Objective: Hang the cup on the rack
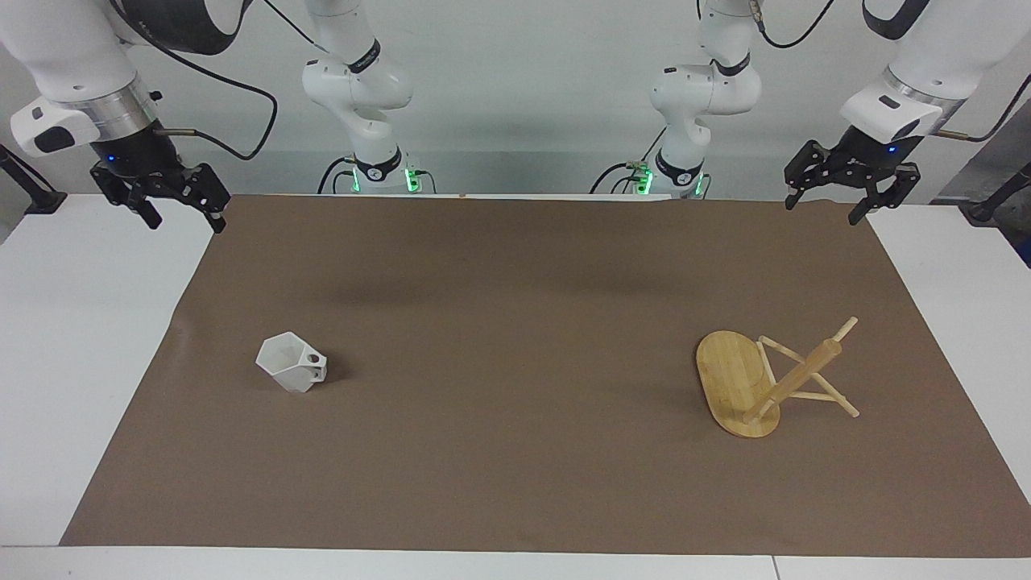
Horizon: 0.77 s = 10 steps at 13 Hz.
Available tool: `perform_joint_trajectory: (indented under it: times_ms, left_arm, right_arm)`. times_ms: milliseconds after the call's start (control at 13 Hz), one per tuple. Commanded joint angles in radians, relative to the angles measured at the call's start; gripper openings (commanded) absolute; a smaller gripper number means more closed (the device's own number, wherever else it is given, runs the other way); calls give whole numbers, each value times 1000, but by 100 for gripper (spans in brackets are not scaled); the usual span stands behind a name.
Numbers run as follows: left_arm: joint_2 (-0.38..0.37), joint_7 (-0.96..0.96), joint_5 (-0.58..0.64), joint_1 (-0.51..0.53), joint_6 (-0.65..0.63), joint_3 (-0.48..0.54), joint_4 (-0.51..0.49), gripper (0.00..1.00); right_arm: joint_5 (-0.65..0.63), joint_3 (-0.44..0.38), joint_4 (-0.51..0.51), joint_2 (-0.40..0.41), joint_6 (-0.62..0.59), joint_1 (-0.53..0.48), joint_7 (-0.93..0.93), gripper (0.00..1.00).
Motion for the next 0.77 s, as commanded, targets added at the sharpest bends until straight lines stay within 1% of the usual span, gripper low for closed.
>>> perform_joint_trajectory:
  times_ms: [0,692]
  left_arm:
    - [-16,-9,-2,-4,-6,5,-17,100]
    - [-16,-7,-2,-4,-6,5,-15,100]
  right_arm:
    - [-7,5,-3,-8,-8,-7,12,100]
    - [-10,-6,-20,-18,-20,-10,15,100]
